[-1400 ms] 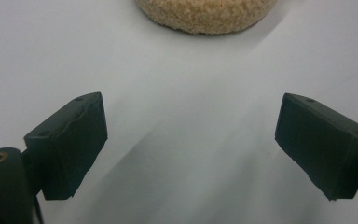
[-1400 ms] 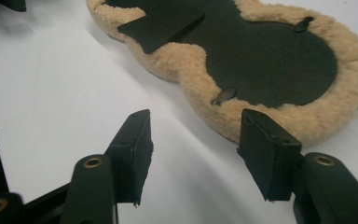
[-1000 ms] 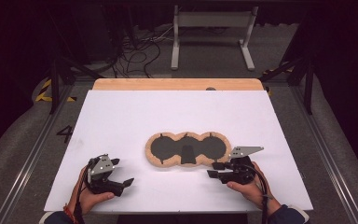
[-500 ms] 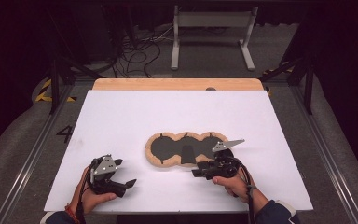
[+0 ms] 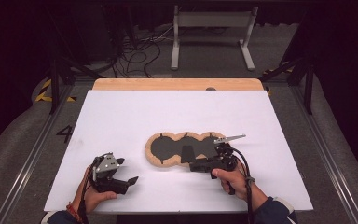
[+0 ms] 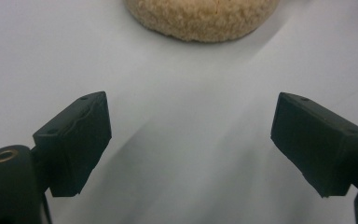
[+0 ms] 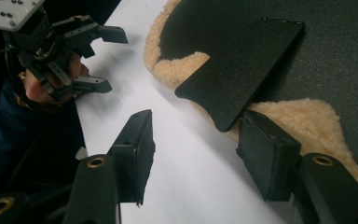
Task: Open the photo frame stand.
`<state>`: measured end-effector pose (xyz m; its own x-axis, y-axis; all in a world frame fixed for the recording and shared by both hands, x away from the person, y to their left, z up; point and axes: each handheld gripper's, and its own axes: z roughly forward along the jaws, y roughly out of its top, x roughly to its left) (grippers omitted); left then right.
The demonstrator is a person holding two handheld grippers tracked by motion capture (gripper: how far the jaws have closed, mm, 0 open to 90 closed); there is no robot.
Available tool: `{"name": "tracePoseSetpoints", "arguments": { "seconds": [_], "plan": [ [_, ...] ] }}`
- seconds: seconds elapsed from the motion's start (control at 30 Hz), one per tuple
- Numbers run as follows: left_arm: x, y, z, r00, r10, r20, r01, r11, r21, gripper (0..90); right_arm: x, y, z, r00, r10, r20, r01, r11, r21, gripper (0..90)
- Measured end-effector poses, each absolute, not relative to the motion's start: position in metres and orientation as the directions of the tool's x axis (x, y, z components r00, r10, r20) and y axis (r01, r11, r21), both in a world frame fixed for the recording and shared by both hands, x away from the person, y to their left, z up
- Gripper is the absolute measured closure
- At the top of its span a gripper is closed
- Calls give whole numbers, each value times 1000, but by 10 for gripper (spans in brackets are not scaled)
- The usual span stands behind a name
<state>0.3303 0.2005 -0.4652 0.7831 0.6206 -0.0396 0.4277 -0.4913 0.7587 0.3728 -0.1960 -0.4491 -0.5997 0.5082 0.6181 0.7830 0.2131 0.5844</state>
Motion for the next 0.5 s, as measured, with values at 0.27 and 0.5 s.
{"name": "tracePoseSetpoints", "arguments": {
  "seconds": [0.27, 0.5],
  "plan": [
    [353, 191, -459, 780, 620, -90, 448, -452, 771, 124, 381, -199, -452, -471, 474, 744, 867, 91, 491, 471],
    [376, 183, -456, 768, 628, -126, 470, -420, 776, 128, 385, -199, -456, -375, 495, 784, 901, -7, 435, 632]
  ]
}}
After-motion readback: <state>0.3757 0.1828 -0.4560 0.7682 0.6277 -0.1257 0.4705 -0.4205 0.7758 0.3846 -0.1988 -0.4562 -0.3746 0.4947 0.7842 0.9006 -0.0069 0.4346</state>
